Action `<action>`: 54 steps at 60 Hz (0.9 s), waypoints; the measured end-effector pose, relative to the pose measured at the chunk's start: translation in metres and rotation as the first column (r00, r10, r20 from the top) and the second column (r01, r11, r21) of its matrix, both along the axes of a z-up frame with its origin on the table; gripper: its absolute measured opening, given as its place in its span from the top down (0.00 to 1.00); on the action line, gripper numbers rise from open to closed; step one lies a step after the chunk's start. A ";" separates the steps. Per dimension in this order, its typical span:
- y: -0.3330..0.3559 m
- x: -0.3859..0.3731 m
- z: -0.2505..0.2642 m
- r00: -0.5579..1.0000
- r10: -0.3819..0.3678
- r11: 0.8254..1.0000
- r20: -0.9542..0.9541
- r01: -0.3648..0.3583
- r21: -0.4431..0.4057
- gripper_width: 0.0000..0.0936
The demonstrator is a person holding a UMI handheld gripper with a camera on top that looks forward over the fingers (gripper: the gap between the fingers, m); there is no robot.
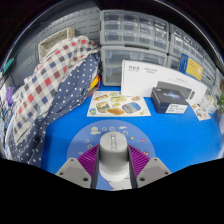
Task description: Arrange mouse
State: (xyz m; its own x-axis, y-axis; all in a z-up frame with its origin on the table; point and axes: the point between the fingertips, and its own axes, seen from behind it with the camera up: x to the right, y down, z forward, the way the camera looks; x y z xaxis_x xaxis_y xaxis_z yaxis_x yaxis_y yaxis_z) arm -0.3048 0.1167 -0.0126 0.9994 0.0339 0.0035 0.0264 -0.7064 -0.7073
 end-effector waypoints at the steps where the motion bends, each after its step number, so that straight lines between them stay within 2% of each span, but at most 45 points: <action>1: -0.001 -0.001 -0.001 1.000 0.000 1.000 -0.006 0.000 -0.007 0.48; 3: -0.003 -0.002 -0.001 1.000 0.003 1.000 -0.016 -0.004 -0.026 0.43; 4: -0.004 -0.002 0.000 1.000 0.005 0.999 -0.019 -0.006 -0.038 0.33; 8: -0.006 0.003 0.010 1.000 -0.012 0.999 -0.017 0.011 -0.045 0.16; 19: -0.010 0.019 0.081 0.999 -0.030 0.999 -0.022 0.031 0.045 0.15; 32: -0.039 0.070 0.168 0.996 -0.073 0.988 -0.042 0.078 0.131 0.15; 44: -0.067 0.137 0.207 0.997 -0.082 0.980 -0.011 0.083 0.180 0.15; 54: -0.087 0.197 0.219 0.994 -0.108 0.973 -0.028 0.111 0.201 0.15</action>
